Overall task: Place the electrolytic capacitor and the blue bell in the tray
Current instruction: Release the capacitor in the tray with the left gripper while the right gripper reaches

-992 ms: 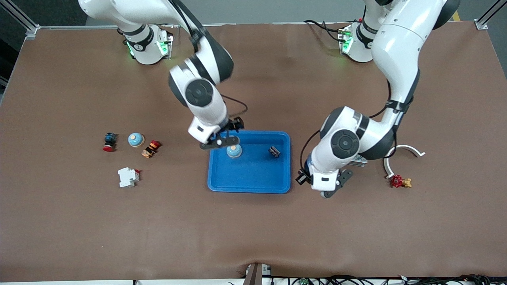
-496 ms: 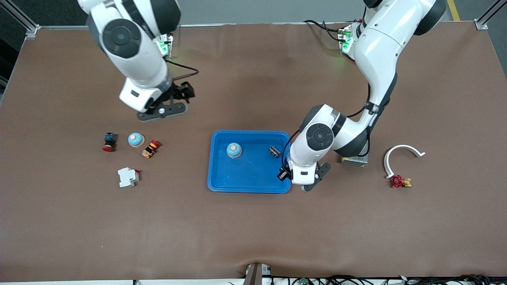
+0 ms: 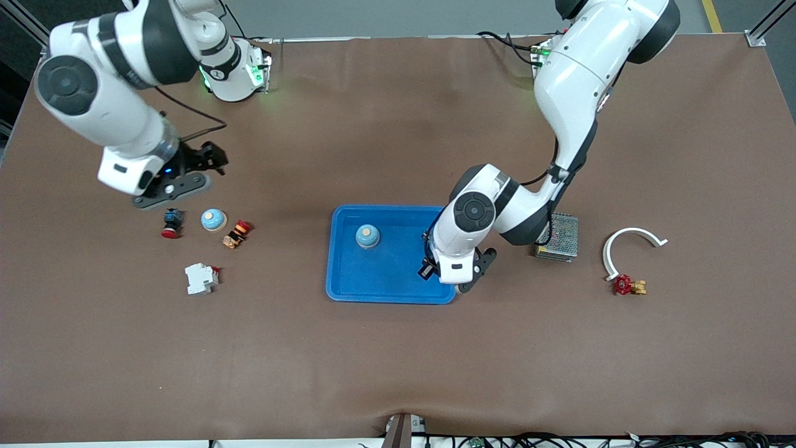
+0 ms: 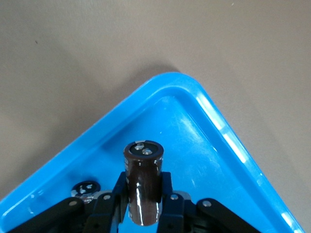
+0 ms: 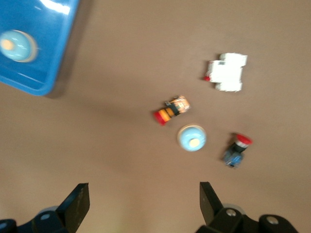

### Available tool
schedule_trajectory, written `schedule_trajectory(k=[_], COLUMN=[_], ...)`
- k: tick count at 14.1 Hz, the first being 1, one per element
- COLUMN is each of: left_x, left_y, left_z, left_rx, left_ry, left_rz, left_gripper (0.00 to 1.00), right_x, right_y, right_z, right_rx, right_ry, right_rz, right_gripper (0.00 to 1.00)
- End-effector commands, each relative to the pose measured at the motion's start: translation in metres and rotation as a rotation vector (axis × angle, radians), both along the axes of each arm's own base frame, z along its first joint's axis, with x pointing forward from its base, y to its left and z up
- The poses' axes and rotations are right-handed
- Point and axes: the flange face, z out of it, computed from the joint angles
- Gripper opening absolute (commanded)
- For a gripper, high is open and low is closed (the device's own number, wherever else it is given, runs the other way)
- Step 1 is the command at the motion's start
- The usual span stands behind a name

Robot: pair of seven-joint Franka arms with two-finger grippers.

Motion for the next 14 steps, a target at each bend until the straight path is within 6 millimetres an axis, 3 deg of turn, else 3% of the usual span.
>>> schedule_trajectory(k=[1,2,6,7,8,9,10,12,14], left_x=[-0.001,0.000,-0.003,-0.003,-0.002,-0.002,-0.001,0.001,0.008], left_y=[-0.016,-0.015,-0.017,-0.017,-0.016,-0.017,-0.016,-0.016,-0.006], left_z=[-0.017,-0.024,-0.040,-0.040,-0.040,-0.039,-0.036,-0.025,-0.001], left_rx=[-0.005,-0.009,-0.014,-0.015,-0.016,-0.017,-0.016,-0.016,-0.003], left_ry=[-0.027,-0.029,-0.022,-0.021,-0.022,-0.024,-0.031,-0.038,-0.044], left_rz=[0.040,0.050,0.060,0.060,0.061,0.057,0.041,0.039,0.023], left_gripper=[0.00,0.00,0.00,0.12,0.44,0.83,1.00,1.00,1.00], right_x=[-0.001,-0.001,0.002,0.002,0.002,0.004,0.002,-0.002,-0.005], right_y=[-0.047,-0.059,-0.069,-0.066,-0.066,-0.069,-0.073,-0.073,-0.073], right_z=[-0.039,-0.056,-0.121,-0.135,-0.147,-0.154,-0.165,-0.181,-0.199], right_rx=[0.008,0.012,0.012,0.010,-0.005,-0.023,-0.020,-0.014,-0.010], right_ry=[-0.024,-0.038,0.023,0.048,0.068,0.066,0.077,0.093,0.097], right_rz=[0.068,0.079,0.076,0.083,0.114,0.168,0.198,0.216,0.217], right_gripper=[1.00,1.00,1.00,1.00,1.00,1.00,1.00,1.00,1.00])
